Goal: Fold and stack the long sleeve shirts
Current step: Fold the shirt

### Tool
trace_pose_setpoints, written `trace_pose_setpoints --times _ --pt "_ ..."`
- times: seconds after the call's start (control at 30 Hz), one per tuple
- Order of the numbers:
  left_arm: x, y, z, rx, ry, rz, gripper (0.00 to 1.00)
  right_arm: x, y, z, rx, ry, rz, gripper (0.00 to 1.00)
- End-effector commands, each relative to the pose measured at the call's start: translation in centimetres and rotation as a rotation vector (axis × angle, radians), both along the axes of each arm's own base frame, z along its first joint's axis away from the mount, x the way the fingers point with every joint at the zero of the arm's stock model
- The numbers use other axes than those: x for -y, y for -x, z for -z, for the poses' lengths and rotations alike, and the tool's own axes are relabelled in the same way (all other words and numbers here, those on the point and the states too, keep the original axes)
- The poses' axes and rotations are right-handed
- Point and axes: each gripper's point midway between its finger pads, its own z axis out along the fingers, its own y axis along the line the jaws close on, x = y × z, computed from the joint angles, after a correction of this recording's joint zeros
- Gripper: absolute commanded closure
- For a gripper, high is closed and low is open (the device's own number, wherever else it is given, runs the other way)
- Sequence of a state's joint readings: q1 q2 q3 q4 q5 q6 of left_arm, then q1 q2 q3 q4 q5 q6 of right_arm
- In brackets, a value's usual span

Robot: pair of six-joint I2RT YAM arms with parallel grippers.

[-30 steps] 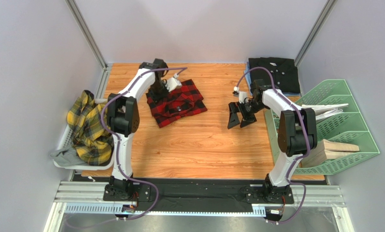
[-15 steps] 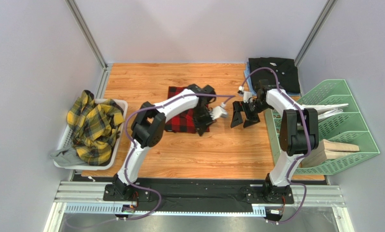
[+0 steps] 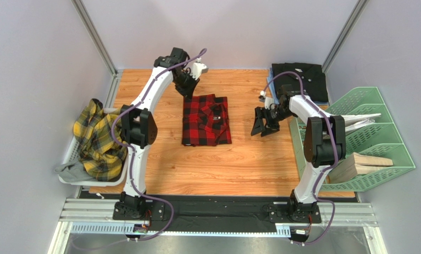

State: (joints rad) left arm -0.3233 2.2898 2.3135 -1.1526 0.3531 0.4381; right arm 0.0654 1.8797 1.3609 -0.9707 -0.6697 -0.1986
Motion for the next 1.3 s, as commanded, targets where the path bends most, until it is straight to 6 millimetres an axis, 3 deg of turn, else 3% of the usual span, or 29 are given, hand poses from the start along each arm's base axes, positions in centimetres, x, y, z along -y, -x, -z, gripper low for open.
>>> trace_pose_setpoints --times 0.0,0.1,0.13,0.2,0.23,0.3,0.37,0.4,0.43,0.5,0.53,0.63,0.7,0.83,0.97,1.1,1.2,1.27 --pt "-1.5 3.6 7.7 -0.162 -0.235 0.093 0.87 -1.5 0.3 -0.7 -0.029 -0.072 0.048 0.36" --pt "-1.1 7.1 10.4 -0.312 -0.224 0.088 0.90 -1.7 0.8 -0.7 -0.037 -0.085 0.060 0.41" --pt "-0.6 9.2 11.2 -0.376 -0.234 0.103 0.92 -1.6 0.9 -0.7 -0.036 -0.077 0.063 0.43" --pt "1.5 12.2 11.4 -0.474 -0.173 0.092 0.97 -1.4 1.1 -0.7 -0.037 -0.068 0.061 0.48" --pt "3.1 15.2 11.5 -0.527 -0.169 0.131 0.98 -1.4 1.2 -0.6 -0.039 -0.065 0.059 0.49" --pt "6.2 19.0 10.7 -0.609 -0.118 0.153 1.00 -1.3 1.3 -0.4 -0.049 -0.056 0.054 0.50" --pt "10.6 23.5 7.8 -0.697 0.008 0.240 1.00 -1.0 1.2 -0.3 -0.048 -0.040 0.053 0.51" --pt "11.8 24.4 6.6 -0.738 0.055 0.213 1.00 -1.0 1.1 -0.1 -0.050 -0.033 0.053 0.51" --pt "12.9 24.2 4.7 -0.715 0.124 0.216 1.00 -0.8 0.9 -0.1 -0.039 -0.022 0.048 0.51" --pt "13.2 22.9 2.7 -0.651 0.177 0.208 0.96 -0.7 0.7 -0.3 -0.034 -0.015 0.047 0.53" --pt "12.9 20.9 1.0 -0.559 0.215 0.197 0.94 -0.7 0.6 -0.3 -0.029 -0.014 0.041 0.54" --pt "11.2 16.9 -0.5 -0.411 0.233 0.172 0.92 -0.7 0.4 -0.1 -0.026 -0.007 0.036 0.61" --pt "10.5 15.5 -0.8 -0.371 0.216 0.190 0.91 -0.7 0.2 0.1 -0.019 0.001 0.028 0.62" --pt "7.9 15.1 1.5 -0.459 0.184 0.165 0.84 -0.5 -0.8 0.1 0.016 0.023 0.018 0.63" --pt "5.1 15.4 4.1 -0.490 0.125 0.122 0.84 -1.2 -0.5 0.2 0.006 0.017 -0.004 0.65" --pt "3.2 15.1 7.4 -0.491 0.024 0.114 0.85 -2.1 0.5 1.6 -0.023 0.032 -0.037 0.65" --pt "1.8 14.0 10.7 -0.515 -0.081 0.065 0.87 -2.6 0.2 3.2 -0.023 0.065 -0.048 0.65" --pt "0.9 12.9 11.3 -0.503 -0.110 0.024 0.89 -2.8 -0.4 4.1 -0.018 0.082 -0.053 0.66"
